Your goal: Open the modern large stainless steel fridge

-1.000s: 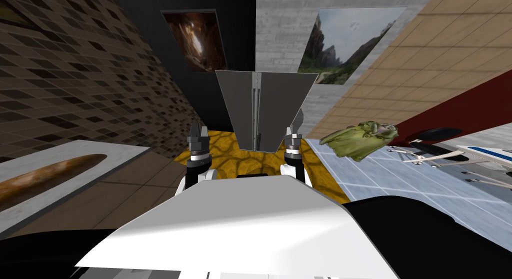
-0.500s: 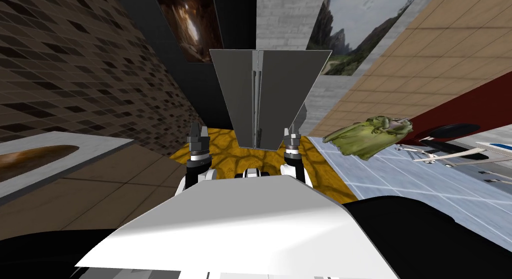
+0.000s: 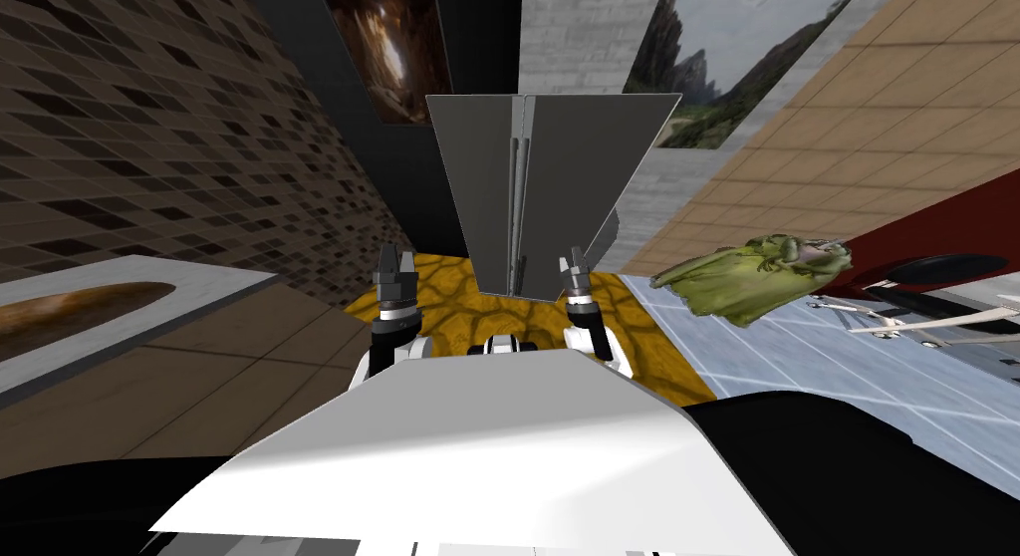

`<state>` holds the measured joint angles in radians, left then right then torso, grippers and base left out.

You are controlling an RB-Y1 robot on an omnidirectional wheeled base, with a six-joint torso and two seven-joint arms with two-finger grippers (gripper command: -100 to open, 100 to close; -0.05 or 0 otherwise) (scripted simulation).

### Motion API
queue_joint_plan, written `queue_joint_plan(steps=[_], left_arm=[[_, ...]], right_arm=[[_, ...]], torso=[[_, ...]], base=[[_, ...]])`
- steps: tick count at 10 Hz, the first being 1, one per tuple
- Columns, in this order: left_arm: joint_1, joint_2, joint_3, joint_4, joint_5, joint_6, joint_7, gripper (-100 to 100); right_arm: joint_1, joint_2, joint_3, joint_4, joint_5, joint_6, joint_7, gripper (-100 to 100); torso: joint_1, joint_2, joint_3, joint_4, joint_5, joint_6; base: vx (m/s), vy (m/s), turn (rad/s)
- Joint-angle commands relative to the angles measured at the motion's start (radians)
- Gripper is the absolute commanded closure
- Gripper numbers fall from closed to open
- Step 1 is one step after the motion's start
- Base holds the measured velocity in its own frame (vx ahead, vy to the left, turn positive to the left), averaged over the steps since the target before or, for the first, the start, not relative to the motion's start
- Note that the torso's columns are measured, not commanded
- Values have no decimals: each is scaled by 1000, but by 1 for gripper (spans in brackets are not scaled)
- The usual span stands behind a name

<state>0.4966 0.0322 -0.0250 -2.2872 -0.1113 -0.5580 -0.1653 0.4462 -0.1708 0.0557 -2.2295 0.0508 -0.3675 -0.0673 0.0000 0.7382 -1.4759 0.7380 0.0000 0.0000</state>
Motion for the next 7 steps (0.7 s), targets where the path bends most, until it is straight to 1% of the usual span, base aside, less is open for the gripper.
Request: queue_joint_plan(steps=[1,2,3,4,5,7], left_arm=[[0,0,0,0,0,0,0,0],[0,0,0,0,0,0,0,0],[0,0,0,0,0,0,0,0],[0,0,0,0,0,0,0,0],[0,0,0,0,0,0,0,0],[0,0,0,0,0,0,0,0]], right_arm=[[-25,-83,2,13,31,52,-7,-100],[-25,-98,2,13,31,52,-7,-100],[-35,-136,4,18,43,74,-10,-100],[-46,-164,5,23,57,96,-13,-100],[-46,-178,5,23,57,96,-13,-100],[-69,-244,7,32,86,142,-20,-100]], torso=[[0,0,0,0,0,0],[0,-1,0,0,0,0],[0,0,0,0,0,0],[0,0,0,0,0,0],[0,0,0,0,0,0],[0,0,0,0,0,0]], base=[[36,30,66],[29,19,30],[20,18,64],[26,30,94],[26,25,30],[28,30,73]])
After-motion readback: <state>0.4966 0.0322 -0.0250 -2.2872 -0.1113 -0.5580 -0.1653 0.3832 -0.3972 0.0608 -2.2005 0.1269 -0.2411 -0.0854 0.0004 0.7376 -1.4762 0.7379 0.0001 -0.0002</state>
